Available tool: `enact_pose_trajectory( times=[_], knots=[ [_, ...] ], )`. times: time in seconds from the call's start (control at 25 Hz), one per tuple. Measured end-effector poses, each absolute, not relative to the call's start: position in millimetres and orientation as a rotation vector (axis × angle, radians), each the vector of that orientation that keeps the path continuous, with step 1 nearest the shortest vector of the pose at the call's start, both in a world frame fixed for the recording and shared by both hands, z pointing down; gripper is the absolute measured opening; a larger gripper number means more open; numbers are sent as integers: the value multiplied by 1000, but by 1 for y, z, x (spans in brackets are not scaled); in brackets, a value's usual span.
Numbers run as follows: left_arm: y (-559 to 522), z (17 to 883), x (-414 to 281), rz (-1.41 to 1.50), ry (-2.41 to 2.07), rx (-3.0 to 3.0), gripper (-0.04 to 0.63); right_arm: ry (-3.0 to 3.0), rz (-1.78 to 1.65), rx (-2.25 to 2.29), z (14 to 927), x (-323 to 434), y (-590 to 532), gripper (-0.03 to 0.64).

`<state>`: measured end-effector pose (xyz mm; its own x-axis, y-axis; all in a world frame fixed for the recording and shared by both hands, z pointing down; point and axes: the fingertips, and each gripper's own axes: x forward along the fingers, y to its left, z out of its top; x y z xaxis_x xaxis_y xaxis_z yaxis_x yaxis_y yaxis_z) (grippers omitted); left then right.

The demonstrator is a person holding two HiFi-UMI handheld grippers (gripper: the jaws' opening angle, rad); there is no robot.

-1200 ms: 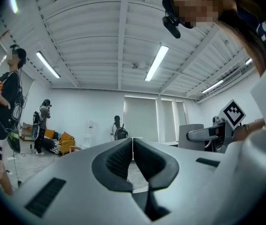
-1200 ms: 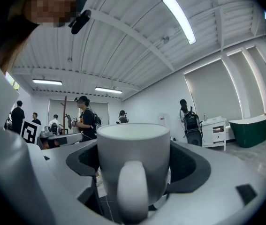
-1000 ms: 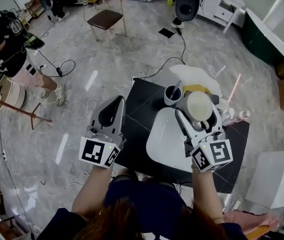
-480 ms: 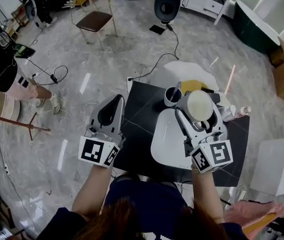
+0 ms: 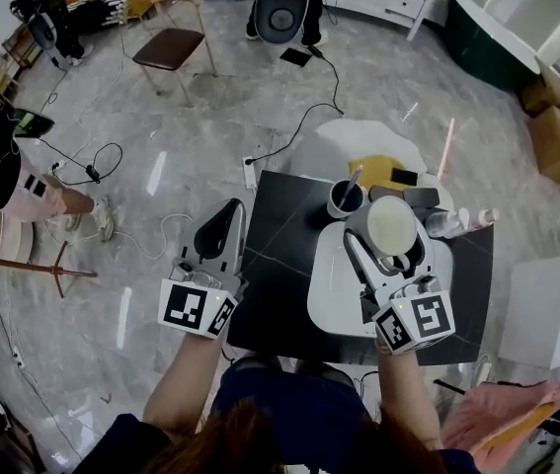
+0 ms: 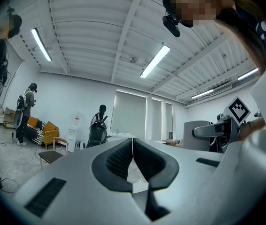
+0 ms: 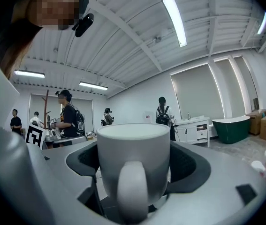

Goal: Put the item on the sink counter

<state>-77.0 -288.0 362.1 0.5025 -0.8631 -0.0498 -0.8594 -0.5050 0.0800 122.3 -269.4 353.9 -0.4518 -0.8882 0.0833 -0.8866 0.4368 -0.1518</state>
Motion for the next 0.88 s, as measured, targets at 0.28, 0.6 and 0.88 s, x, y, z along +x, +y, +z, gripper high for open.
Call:
enact_pose_trajectory(
  times=[0.28,0.6,0.88],
  knots=[
    [-304,388,-90,-89,-1482,2673,23,2665,-311,-1672,383,102,-281,442],
    [-313,420,-106,-36,-1458,2636,23,2744,-378,-1674,441,68,-299,442],
    [-322,438,-119,1,-1446,2618,23,2798,-454,-1698,492,51,-317,442]
  ],
)
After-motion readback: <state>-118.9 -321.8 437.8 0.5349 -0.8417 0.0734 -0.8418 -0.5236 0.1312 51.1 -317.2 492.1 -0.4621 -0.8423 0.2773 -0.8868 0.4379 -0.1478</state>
